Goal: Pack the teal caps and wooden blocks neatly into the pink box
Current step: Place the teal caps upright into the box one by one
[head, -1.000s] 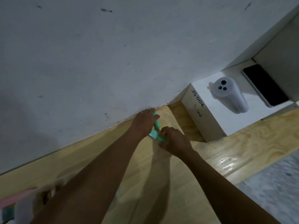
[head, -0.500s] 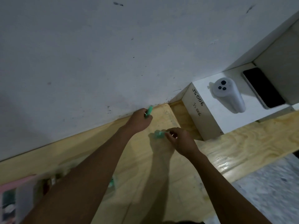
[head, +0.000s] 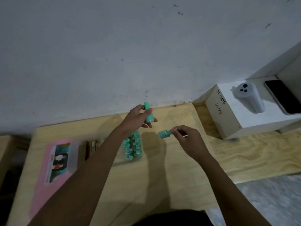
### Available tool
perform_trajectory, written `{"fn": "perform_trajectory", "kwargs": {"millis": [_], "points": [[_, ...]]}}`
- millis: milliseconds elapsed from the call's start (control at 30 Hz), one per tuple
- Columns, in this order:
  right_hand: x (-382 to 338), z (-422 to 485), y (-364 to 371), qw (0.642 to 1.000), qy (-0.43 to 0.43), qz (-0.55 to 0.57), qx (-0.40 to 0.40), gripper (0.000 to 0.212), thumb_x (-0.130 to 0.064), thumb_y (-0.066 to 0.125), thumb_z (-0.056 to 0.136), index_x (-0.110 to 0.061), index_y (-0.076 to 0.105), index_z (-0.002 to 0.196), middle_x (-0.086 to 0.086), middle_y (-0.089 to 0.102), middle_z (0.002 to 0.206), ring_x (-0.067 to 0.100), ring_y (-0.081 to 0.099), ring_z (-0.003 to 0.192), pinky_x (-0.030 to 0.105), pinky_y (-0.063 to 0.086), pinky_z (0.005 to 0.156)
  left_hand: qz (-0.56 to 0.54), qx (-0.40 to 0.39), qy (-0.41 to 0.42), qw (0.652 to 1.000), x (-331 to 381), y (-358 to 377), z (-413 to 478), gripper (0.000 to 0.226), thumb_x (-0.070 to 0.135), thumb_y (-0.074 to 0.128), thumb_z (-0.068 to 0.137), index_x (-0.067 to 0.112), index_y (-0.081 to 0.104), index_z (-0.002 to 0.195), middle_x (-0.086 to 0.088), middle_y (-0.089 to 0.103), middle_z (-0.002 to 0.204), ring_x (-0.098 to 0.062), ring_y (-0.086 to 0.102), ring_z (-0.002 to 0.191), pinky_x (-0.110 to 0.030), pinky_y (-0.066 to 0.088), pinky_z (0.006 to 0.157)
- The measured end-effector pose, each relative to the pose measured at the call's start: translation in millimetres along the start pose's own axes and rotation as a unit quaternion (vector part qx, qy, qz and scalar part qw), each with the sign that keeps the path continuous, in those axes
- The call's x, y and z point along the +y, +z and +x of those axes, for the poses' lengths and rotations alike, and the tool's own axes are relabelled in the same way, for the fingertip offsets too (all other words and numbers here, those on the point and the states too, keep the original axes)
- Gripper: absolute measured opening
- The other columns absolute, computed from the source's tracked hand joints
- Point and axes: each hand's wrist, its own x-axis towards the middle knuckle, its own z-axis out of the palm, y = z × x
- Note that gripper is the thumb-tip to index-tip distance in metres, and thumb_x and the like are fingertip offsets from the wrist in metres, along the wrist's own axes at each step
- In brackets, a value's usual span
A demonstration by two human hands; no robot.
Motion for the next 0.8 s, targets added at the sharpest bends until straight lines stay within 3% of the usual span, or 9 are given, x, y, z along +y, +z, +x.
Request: {"fn": "perform_trajectory", "kwargs": {"millis": [200,333,433,533,633,800], "points": [[-30,-34,36,0.997,-0.059,-0.028,-0.048,0.015,-0.037,0.066,0.088,-0.028,0.072,0.098,-0.019,0.067,0.084,0.001,0.061,0.077,0.015,0.048,0.066,0.069,0.025,0.028,0.997,-22,-34,-60,0.028,0.03,0.063,0.089,0.007,0.059,0.106,-0.009,0.074,0.102,-0.023,0.07,0.093,-0.041,0.054,0.083],[-46,-46,58,0.986,-0.098,-0.11,-0.079,0.02,-0.044,0.063,0.089,-0.03,0.071,0.099,-0.019,0.065,0.084,0.002,0.06,0.076,0.027,0.052,0.069,0.176,0.047,0.053,0.982,-40,-56,-96,0.028,0.033,0.068,0.085,0.009,0.067,0.098,-0.011,0.068,0.095,-0.011,0.057,0.068,-0.027,0.045,0.064],[-55,-49,68,0.973,-0.112,-0.182,-0.084,0.023,-0.049,0.06,0.09,-0.03,0.069,0.1,-0.016,0.064,0.09,0.003,0.059,0.076,0.029,0.052,0.069,0.214,0.068,0.052,0.973,-55,-68,-113,0.024,0.036,0.068,0.083,0.015,0.071,0.096,-0.013,0.068,0.093,-0.013,0.055,0.068,-0.027,0.043,0.064],[-63,-48,74,0.957,-0.126,-0.244,-0.096,0.023,-0.05,0.055,0.092,-0.032,0.068,0.1,-0.014,0.064,0.095,0.004,0.058,0.077,0.029,0.05,0.069,0.218,0.078,0.046,0.972,-69,-74,-123,0.009,0.036,0.069,0.082,0.03,0.068,0.076,-0.008,0.068,0.077,-0.014,0.055,0.066,-0.029,0.042,0.062],[-70,-46,79,0.934,-0.136,-0.309,-0.121,0.025,-0.05,0.051,0.094,-0.032,0.068,0.098,-0.015,0.063,0.098,0.005,0.056,0.081,0.027,0.045,0.067,0.246,0.089,0.049,0.964,-80,-72,-128,0.031,0.033,0.069,0.082,0.035,0.054,0.056,0.01,0.055,0.059,-0.006,0.051,0.056,-0.024,0.038,0.056],[-76,-36,98,0.884,-0.148,-0.416,-0.154,0.029,-0.044,0.051,0.094,-0.023,0.07,0.094,-0.004,0.065,0.096,0.019,0.063,0.085,0.03,0.044,0.064,0.263,0.1,0.042,0.959,-93,-68,-127,0.036,0.032,0.069,0.083,0.034,0.05,0.052,0.011,0.051,0.056,-0.004,0.047,0.054,-0.023,0.032,0.053]]}}
